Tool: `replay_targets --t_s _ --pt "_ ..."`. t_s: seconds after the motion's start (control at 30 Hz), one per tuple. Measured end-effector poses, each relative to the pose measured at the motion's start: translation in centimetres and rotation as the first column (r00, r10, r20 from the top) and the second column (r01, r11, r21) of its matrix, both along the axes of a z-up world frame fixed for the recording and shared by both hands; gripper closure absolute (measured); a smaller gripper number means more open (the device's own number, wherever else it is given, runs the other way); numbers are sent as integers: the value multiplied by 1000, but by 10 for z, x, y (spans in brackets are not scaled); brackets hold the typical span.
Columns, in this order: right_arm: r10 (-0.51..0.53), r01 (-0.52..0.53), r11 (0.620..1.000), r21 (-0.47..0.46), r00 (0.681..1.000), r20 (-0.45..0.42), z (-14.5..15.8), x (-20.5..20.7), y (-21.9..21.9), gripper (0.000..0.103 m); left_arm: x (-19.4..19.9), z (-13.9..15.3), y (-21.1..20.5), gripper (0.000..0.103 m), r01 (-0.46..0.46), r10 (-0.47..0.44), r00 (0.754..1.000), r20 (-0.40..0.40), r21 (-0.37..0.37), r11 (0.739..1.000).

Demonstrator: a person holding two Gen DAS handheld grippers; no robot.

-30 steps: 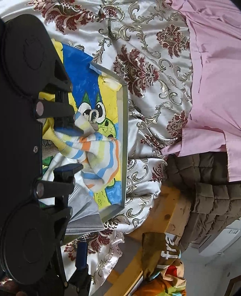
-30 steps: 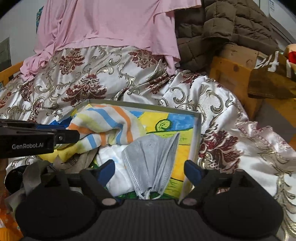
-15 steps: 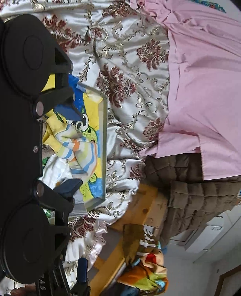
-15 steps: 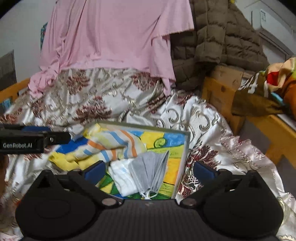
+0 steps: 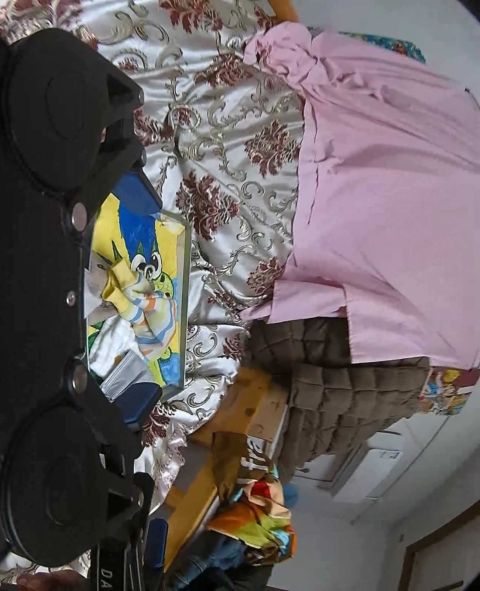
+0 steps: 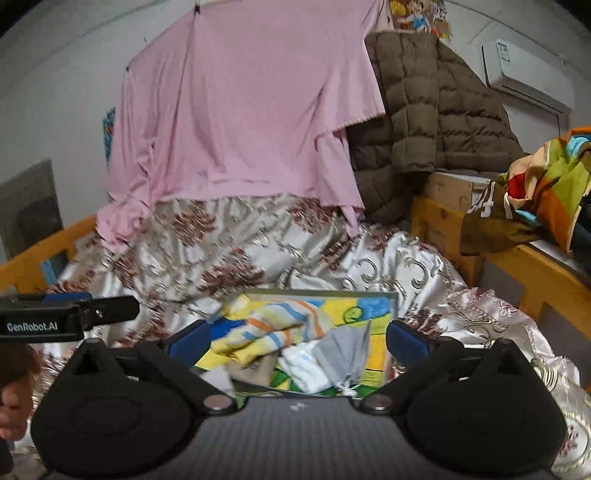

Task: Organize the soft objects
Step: 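Lift both open tools from the tray and move them back over the pile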

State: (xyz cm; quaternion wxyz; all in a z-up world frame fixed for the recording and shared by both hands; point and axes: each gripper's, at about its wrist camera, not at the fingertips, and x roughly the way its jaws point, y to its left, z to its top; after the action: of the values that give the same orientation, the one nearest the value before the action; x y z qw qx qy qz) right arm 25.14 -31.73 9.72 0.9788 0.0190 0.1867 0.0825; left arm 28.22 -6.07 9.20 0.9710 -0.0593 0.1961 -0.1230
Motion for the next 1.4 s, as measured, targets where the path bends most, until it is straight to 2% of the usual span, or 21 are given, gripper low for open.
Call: replay_targets --t_s 0.2,0.43,0.73,1.0,1.3,1.4 --pt "-11 9 999 42 999 51 6 -42 9 0 -43 5 17 2 -27 27 999 30 -2 1000" --pt "-25 23 999 22 993 115 5 -89 25 0 -83 -1 32 1 -61 61 998 23 -6 998" --pt "-55 55 998 7 992 117 -17 -133 46 0 -122 -21 47 1 -73 73 997 -1 14 997" --pt "-132 132 991 4 983 125 -41 -159 58 0 -138 -39 55 1 -83 84 996 -30 22 996" --pt "-144 143 990 12 986 83 -72 -169 62 0 -143 -75 49 1 -59 69 994 -89 118 991" --pt "-136 136 991 -11 989 60 -83 -169 63 0 -143 -88 49 1 -42 59 992 -113 150 988"
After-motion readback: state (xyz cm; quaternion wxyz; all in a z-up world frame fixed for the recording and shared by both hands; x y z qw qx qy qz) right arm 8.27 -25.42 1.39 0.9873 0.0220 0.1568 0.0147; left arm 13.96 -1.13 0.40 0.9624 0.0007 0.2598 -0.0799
